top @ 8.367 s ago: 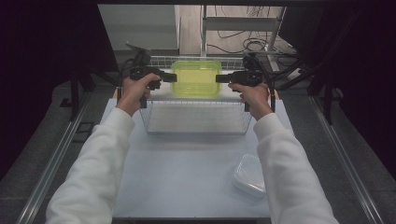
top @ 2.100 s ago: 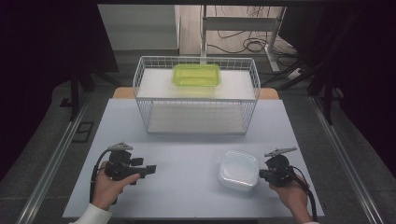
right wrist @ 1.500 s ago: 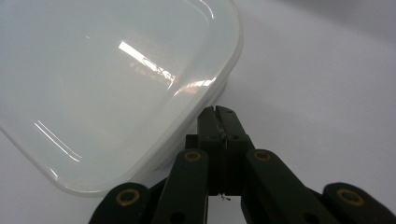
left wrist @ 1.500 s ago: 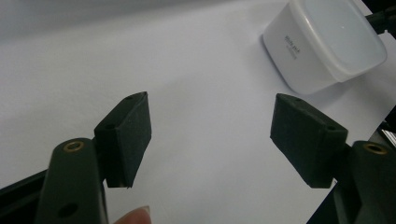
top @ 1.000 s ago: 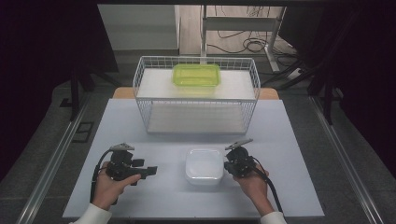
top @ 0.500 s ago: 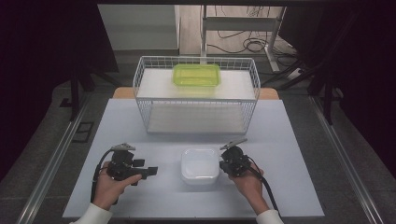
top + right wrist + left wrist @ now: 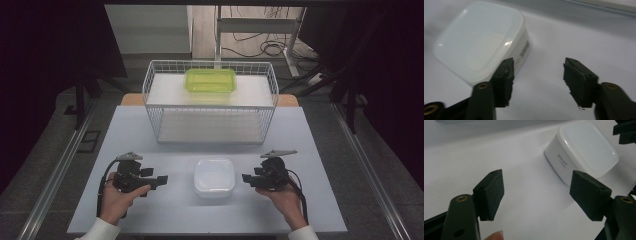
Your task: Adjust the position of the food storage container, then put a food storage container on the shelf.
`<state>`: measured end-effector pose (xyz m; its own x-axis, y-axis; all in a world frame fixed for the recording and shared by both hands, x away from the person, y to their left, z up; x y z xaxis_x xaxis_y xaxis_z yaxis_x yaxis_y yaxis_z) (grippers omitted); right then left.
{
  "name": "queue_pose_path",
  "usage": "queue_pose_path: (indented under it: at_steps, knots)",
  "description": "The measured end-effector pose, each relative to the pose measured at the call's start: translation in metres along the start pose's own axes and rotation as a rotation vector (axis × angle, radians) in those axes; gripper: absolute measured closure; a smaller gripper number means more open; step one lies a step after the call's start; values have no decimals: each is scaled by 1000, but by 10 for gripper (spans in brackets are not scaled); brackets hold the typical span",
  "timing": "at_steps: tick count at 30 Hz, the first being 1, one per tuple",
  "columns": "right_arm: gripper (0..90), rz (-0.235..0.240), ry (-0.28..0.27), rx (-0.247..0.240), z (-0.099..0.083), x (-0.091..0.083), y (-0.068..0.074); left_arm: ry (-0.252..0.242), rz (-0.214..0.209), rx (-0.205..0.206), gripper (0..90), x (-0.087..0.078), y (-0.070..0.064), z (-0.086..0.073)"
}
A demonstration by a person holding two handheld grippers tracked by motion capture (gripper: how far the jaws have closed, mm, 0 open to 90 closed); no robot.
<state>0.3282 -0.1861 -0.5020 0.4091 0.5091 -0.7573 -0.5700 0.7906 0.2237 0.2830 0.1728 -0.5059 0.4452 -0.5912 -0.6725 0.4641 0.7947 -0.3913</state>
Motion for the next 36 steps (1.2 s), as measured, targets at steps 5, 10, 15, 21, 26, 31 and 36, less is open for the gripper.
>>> queue_pose_path:
  at_steps: [5, 10, 15, 21, 26, 31, 36]
  knots:
    - [273, 87, -26, 28, -3, -8, -1, -13, -19, -20, 262, -2, -2, 2]
    - [234, 137, -61, 30, -2, -9, 2, -19, -21, -36, 257, -1, -2, 2]
    - [222, 142, -81, 4, -3, -10, 7, -40, 15, -49, 255, -1, 0, 3]
    - [229, 136, -115, 19, 0, -14, 8, -109, 63, -40, 255, -5, 0, 5]
    - [233, 140, -111, 20, 2, -13, 11, -100, 34, -34, 251, -2, -5, 6]
    - [256, 146, -104, 24, 2, -11, 13, -70, 6, -34, 273, 3, -9, 5]
    - [274, 160, -94, 26, 3, -11, 16, -63, -16, -41, 294, 6, -13, 6]
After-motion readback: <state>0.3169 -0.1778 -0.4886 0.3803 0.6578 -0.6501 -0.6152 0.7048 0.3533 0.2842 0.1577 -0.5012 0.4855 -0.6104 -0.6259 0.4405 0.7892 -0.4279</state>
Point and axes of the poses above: each handheld gripper's, and its own axes: x roughly forward along the jaws, z roughly out of its top, y roughly to its left, the point moved 5 cm from there along x, roughly forward along the jaws, and after that the axes turned 1 degree about y, right-handed, at the moved point
